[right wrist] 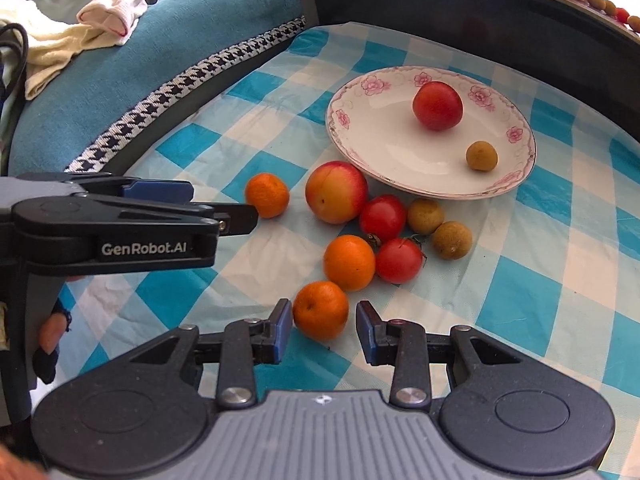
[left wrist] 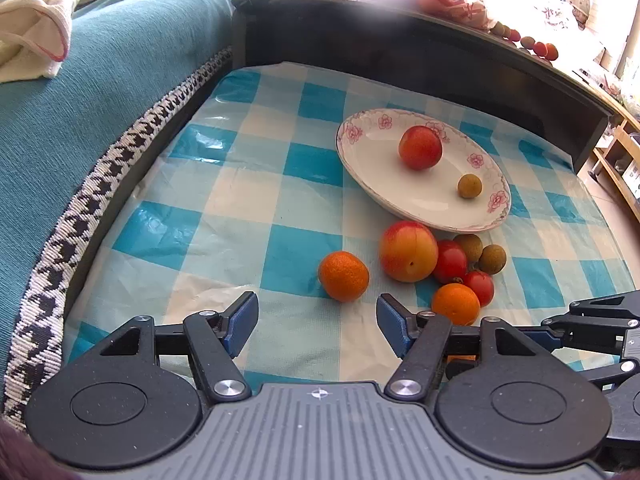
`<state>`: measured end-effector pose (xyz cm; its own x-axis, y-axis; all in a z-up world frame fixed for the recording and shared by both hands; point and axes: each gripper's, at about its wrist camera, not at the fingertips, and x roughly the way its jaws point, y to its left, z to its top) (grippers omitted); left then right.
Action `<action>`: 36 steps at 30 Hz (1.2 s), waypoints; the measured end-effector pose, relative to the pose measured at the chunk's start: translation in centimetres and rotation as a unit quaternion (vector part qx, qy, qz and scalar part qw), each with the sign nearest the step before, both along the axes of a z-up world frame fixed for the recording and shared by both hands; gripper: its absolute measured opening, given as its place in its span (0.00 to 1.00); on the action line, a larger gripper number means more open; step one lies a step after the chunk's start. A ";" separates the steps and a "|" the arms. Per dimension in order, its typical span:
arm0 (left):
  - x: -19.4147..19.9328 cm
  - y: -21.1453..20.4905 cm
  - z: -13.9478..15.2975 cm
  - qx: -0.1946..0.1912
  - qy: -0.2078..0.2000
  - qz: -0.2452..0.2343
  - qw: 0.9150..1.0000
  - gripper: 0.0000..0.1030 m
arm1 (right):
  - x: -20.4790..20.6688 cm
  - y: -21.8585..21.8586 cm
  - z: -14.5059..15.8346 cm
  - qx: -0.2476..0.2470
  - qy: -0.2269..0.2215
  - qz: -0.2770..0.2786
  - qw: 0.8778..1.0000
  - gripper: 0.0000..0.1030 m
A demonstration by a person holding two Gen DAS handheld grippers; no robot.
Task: Organize fruits
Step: 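Grasp a tangerine with the left tool while the right tool grasps another tangerine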
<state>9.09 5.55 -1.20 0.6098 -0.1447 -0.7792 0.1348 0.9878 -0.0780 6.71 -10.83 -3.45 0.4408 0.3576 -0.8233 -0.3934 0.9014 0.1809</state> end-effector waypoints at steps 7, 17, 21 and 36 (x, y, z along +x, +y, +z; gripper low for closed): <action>0.2 -0.6 -0.6 0.001 0.001 -0.014 1.000 0.70 | 0.2 -0.1 -0.3 0.010 0.000 0.006 1.000 0.43; 1.8 -2.4 -2.0 0.031 -0.018 -0.030 0.999 0.62 | -0.1 -1.5 -0.1 0.017 0.008 -0.004 1.000 0.42; 2.2 -2.8 -2.5 0.034 -0.014 -0.036 0.999 0.49 | 0.1 -2.0 -0.4 0.019 0.017 -0.010 1.000 0.42; 0.8 -3.1 -1.9 0.034 -0.010 -0.054 0.998 0.39 | 0.0 -2.6 -0.4 0.014 0.017 -0.018 1.000 0.42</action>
<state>9.93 2.44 -3.13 0.6096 -0.1574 -0.7769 0.2413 0.9704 -0.0073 6.70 -13.38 -3.83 0.4250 0.3655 -0.8281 -0.3539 0.9091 0.2196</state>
